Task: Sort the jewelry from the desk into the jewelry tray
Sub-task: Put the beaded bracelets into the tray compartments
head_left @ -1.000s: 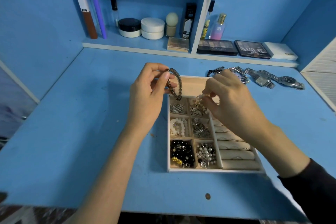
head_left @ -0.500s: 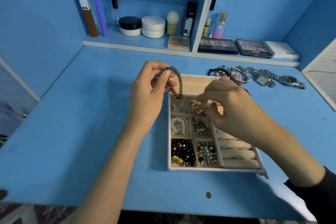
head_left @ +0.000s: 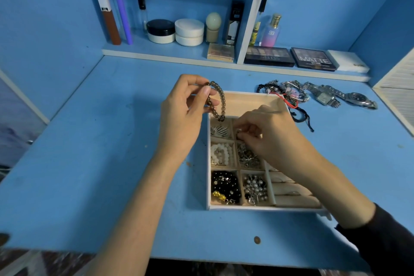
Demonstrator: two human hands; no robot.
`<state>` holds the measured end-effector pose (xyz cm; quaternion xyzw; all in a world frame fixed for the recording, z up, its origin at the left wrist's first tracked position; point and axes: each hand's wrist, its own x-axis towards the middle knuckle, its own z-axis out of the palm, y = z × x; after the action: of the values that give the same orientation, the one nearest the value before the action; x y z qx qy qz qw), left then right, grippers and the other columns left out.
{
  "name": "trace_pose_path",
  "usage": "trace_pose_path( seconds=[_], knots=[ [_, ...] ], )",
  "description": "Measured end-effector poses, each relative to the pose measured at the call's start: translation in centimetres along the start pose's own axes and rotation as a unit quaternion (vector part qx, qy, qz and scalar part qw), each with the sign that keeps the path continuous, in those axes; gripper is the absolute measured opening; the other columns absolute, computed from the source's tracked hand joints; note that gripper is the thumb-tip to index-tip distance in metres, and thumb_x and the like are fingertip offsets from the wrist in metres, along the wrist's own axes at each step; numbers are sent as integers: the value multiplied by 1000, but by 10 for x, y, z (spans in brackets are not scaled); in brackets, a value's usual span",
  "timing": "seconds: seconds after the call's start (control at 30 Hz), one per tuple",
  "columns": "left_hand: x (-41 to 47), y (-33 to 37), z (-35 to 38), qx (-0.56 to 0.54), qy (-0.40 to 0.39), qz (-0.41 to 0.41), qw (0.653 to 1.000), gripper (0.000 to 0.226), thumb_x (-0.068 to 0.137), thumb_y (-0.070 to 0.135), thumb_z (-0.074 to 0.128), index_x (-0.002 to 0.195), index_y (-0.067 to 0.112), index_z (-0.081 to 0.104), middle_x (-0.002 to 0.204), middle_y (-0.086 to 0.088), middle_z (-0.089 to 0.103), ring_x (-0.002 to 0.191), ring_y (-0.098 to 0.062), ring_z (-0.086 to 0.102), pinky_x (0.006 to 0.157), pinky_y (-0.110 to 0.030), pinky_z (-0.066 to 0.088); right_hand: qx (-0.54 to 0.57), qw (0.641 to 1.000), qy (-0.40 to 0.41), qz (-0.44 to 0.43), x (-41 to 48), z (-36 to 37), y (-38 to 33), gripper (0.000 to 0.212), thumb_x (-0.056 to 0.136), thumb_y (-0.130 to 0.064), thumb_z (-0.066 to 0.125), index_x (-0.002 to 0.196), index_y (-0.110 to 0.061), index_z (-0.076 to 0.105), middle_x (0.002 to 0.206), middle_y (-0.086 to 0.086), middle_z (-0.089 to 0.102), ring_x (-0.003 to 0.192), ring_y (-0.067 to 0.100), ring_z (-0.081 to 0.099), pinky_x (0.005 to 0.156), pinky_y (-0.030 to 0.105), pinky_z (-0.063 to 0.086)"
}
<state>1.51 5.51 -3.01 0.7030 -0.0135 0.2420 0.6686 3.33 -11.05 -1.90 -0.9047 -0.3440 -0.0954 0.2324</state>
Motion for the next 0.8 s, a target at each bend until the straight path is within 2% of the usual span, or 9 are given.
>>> trace_pose_path(
  seconds=[0.07,0.17,0.2,0.3,0.37,0.53,0.67,0.8],
  knots=[
    [0,-1,0,0,0,1,1000,11,94,9,49,91,19,52,85,-2,68,76,-18,68,73,-35,56,13,1000,0,3,0,-1,0,19,66,7,73,80,-6,73,61,1,58,59,14,48,68,14,32],
    [0,0,0,3,-3,4,1000,12,94,9,49,90,20,52,85,-2,68,76,-18,68,73,-36,56,30,999,-7,23,-1,-9,2,21,75,-1,69,90,-14,75,66,2,61,61,-5,44,67,8,34],
    [0,-1,0,3,-4,4,1000,11,94,9,49,90,20,52,85,-2,68,75,-18,68,73,-36,57,33,999,-8,23,-1,-10,2,22,77,-5,68,94,-18,74,66,0,61,62,-5,45,67,8,36],
    [0,0,0,3,-4,4,1000,11,94,9,49,91,19,52,85,-1,68,76,-18,68,73,-36,57,8,1000,-16,-10,-2,-8,0,20,81,-20,64,99,-25,72,67,-6,55,67,6,42,71,22,34],
    [0,-1,0,3,-3,3,1000,11,94,10,49,90,20,52,85,-1,68,77,-19,68,73,-37,57,-30,999,-9,-29,-3,-3,-2,21,78,-29,62,96,-26,73,72,-3,52,73,13,40,69,30,30],
    [0,0,0,8,-1,3,1000,13,94,10,49,90,22,52,85,-1,68,77,-19,68,74,-37,57,-41,998,-10,-38,0,6,-4,19,72,-27,62,86,-24,75,76,2,52,77,21,46,67,28,35],
    [0,2,0,7,-1,6,1000,12,94,10,50,90,21,53,85,0,68,77,-18,68,73,-36,57,-28,999,-14,-43,3,8,-4,17,70,-22,62,81,-24,75,75,-2,49,79,16,40,68,28,36],
    [-3,4,0,11,-5,8,1000,11,93,11,51,90,21,54,82,2,69,78,-18,68,72,-36,57,-18,998,-12,-51,4,7,-3,16,72,-25,63,83,-26,75,75,-2,49,77,18,43,68,31,39]
  ],
)
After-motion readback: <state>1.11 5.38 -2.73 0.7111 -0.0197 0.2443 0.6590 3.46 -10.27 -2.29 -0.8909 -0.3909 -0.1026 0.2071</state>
